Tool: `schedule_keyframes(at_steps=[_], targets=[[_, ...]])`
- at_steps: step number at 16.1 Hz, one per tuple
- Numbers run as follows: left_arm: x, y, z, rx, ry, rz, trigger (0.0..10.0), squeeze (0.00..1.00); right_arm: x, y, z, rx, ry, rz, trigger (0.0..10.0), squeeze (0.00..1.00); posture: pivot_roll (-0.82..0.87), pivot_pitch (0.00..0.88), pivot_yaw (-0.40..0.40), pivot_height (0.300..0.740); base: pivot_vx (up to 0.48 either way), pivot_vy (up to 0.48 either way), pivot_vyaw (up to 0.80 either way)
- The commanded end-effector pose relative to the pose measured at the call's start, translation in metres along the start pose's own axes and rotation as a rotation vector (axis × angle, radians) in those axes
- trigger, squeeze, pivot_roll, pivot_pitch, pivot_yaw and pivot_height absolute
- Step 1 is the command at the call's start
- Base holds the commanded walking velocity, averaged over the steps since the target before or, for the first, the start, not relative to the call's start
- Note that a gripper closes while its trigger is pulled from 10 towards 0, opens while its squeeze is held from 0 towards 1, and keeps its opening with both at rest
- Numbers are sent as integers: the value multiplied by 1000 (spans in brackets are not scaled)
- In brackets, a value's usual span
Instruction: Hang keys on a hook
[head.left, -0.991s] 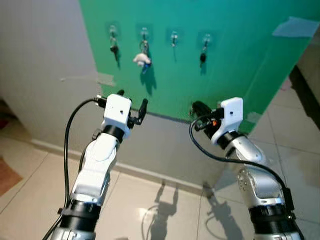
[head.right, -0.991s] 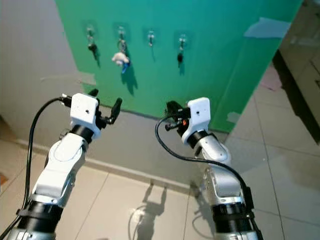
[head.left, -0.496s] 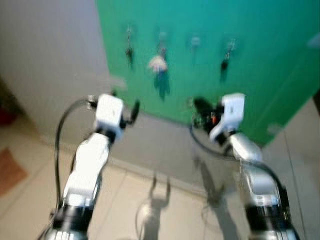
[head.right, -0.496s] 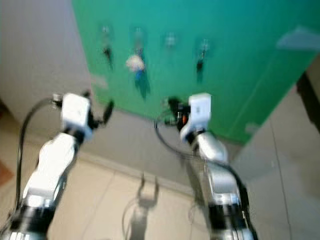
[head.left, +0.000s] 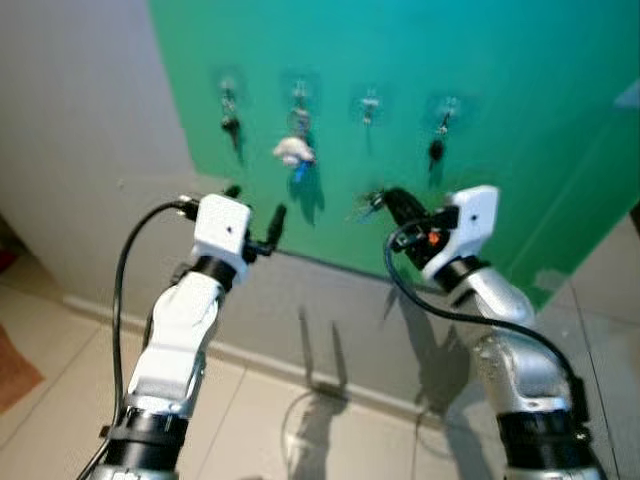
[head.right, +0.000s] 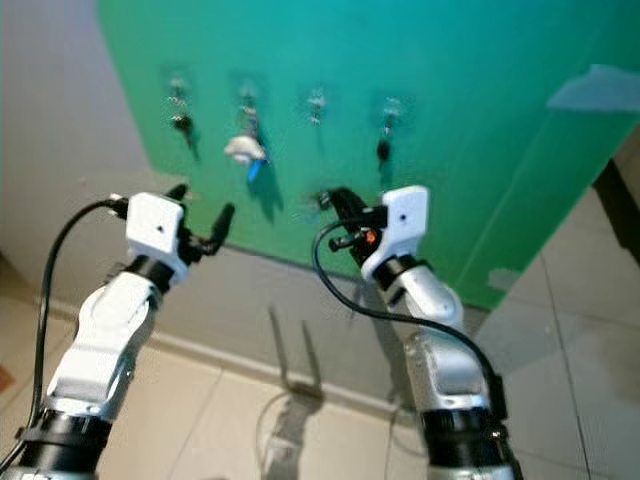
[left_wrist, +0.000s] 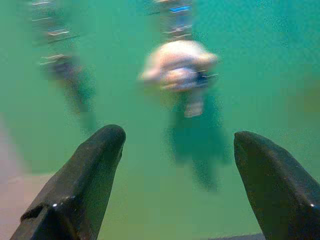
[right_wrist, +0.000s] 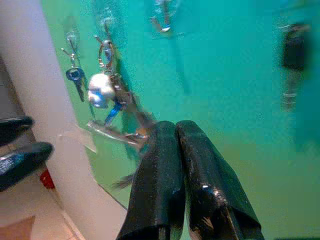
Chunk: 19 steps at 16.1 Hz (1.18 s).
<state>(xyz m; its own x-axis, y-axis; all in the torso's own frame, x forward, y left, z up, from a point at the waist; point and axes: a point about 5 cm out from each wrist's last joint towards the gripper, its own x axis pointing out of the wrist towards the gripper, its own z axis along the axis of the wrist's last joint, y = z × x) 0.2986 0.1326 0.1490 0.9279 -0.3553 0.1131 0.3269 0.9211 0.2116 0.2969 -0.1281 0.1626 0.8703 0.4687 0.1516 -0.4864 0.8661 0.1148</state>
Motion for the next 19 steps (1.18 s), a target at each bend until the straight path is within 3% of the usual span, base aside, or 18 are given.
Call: schedule_keyframes(at_steps=[1, 4, 7, 8, 15, 19], targets=[[-2, -8, 1, 2, 2, -72, 10000, 0, -1, 1, 5, 4, -4, 29, 10000, 0, -34, 0, -3, 740, 0, 0, 0], [-3, -3, 1, 8, 10, -85, 10000, 0, 10, 8, 21, 9, -35, 107, 10000, 0, -33, 0, 0, 740, 0, 0, 0], [-3, -4, 1, 4, 12, -92, 10000, 0, 15, 15, 23, 2, -26, 178, 10000, 0, -33, 0, 0, 740, 0, 0, 0], [-2, -6, 2, 7, 15, -108, 10000, 0, 26, 18, 27, -2, -21, 216, 10000, 0, -30, 0, -3, 740, 0, 0, 0], [-3, -19, 12, -33, -31, -220, 10000, 0, 65, 26, 41, 20, -38, 205, 10000, 0, -16, 0, -12, 740, 0, 0, 0], [-3, -18, 11, -36, -24, -233, 10000, 0, 80, 23, 54, 66, -91, 154, 10000, 0, -19, 0, -2, 740, 0, 0, 0]])
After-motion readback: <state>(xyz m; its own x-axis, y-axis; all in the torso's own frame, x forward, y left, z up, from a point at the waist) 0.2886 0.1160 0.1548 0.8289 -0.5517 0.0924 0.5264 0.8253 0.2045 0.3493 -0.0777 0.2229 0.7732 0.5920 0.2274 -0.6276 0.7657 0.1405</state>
